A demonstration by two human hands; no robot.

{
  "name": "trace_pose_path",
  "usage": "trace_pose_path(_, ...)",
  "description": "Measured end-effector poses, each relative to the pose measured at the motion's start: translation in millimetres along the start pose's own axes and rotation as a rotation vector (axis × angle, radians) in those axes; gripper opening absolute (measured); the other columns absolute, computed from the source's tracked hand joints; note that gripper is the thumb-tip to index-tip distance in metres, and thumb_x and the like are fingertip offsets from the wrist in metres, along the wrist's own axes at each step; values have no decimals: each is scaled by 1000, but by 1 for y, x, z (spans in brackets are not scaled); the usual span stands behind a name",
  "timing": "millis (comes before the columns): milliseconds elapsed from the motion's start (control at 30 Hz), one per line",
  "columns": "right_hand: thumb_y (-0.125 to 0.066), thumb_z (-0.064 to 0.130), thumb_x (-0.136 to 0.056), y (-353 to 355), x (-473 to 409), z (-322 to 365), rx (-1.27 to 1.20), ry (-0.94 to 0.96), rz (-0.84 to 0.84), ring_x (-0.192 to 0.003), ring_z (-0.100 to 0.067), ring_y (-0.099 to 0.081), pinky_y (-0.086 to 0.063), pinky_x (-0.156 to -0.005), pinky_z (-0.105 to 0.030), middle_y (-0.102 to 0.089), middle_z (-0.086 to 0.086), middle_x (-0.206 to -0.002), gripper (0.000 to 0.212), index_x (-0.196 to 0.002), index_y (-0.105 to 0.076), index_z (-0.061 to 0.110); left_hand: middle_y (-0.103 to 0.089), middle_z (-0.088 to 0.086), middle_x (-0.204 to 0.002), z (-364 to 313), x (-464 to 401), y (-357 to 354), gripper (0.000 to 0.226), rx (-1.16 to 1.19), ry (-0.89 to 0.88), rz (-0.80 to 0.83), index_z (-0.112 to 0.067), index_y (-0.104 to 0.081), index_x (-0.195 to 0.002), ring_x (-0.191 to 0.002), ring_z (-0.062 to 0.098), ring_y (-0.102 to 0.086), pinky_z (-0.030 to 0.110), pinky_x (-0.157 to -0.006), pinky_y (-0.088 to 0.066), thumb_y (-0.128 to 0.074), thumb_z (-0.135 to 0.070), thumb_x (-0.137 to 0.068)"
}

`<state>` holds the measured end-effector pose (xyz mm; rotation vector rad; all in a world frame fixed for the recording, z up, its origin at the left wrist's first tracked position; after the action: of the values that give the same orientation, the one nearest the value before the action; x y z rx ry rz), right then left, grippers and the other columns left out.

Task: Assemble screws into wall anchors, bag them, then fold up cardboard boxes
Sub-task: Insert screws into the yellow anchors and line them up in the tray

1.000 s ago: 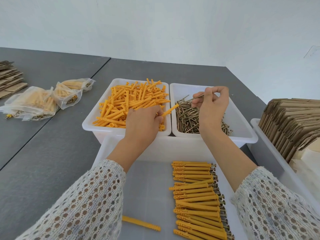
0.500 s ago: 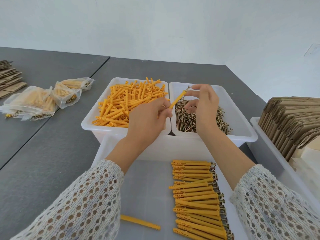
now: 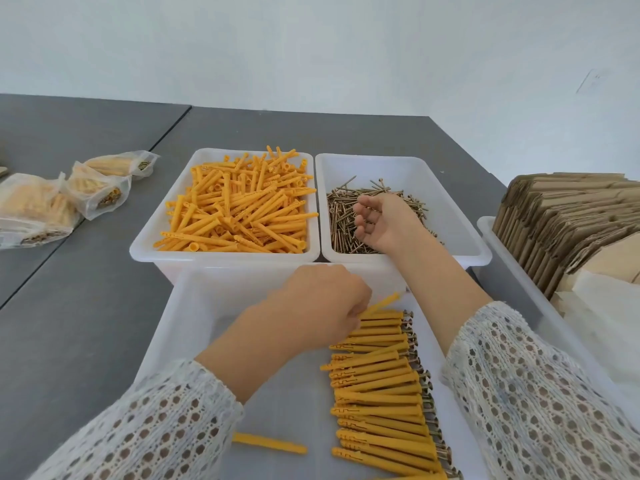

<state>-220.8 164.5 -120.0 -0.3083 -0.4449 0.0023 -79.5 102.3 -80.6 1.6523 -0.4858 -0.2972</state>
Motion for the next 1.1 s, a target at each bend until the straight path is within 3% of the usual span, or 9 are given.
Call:
trace_pose_path(100,-37,7,-94,1,-1,-1,0,-14,2,-52,-15,-49,-40,-47,-21,-60,-3,-67,23,-87,-59,11,-36,-6,-71,-8,-5,-19,18,-156,26,72,-22,-47,-84,-80,23,-52,31,-62,-33,-56,-27,-98)
trace_pose_path(167,-38,8,-94,1,-2,-1,8,-13,4,-52,-15,-49,-41,-47,-21,-60,-3,-67,23,-88,-59,11,-33,-4,-69,-14,-7,-23,23,-205,28,66,-21,-46,-80,-73,22,-46,32,-60,-33,-58,-27,-98)
trace_pose_path(333,-38,7,-95,0,-2,-2,34,-13,8,-52,-14,-49,-41,-46,-21,-60,-3,-68,22,-90,-59,11,-44,0,-80,-27,-10,-24,23,-217,5,14,-21,-42,-82,-71,24,-46,30,-56,-30,-61,-25,-96)
trace_pose_path(467,-37,8,-96,-1,0,0,64,-4,9,-53,-14,-49,-41,-46,-21,-60,-3,-69,23,-88,-59,11,-61,0,-96,-21,-10,-21,15,-224,23,-11,-24,-47,-89,-86,26,-62,30,-59,-31,-60,-24,-97)
trace_pose_path(667,-40,8,-92,-5,-2,19,642,292,-109,-53,-17,-51,-44,-50,-25,-59,-8,-72,23,-87,-62,4,-58,-1,-87,-22,-12,-10,19,-225,77,-136,-22,-46,-92,-66,23,-45,29,-48,-17,-61,-33,-97)
trace_pose_path(800,-44,15,-91,-11,-3,36,1174,539,-159,-78,-25,-56,-44,-71,-32,-61,-8,-82,16,-84,-58,9,-60,-5,-83,-20,-1,29,29,-178,51,-433,-24,-46,-85,-81,22,-60,29,-55,-28,-53,-50,-96)
trace_pose_path(900,-44,29,-92,-8,-16,14,1591,331,-98,-121,-36,-46,-35,-99,-44,-57,-13,-119,26,-110,-54,14,-61,-7,-83,-1,24,75,21,-178,84,-804,-22,-62,-86,-82,19,-54,30,-49,-38,-51,-35,-97)
trace_pose_path(967,-46,32,-92,-4,-15,5,1615,250,-71,-131,-41,-33,-33,-104,-51,-43,-16,-137,39,-128,-44,16,-61,-2,-91,29,33,88,17,-194,202,-899,-19,-66,-94,-90,23,-54,32,-56,-43,-53,-29,-94)
trace_pose_path(1100,-50,25,-93,0,-9,7,1618,244,-117,-123,-41,-42,-42,-101,-49,-38,-20,-139,31,-120,-46,10,-52,4,-129,116,32,53,34,-130,627,-538,-24,-60,-124,-122,30,-42,43,-92,-41,-49,-39,-96)
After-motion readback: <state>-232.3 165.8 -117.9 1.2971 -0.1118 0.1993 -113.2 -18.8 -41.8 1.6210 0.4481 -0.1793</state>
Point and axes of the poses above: each hand's wrist, its own x-axis away from the middle knuckle, its own y-axis out of the back of the hand, z = x × y, the point moved 10 cm from there along -x, towards the middle knuckle
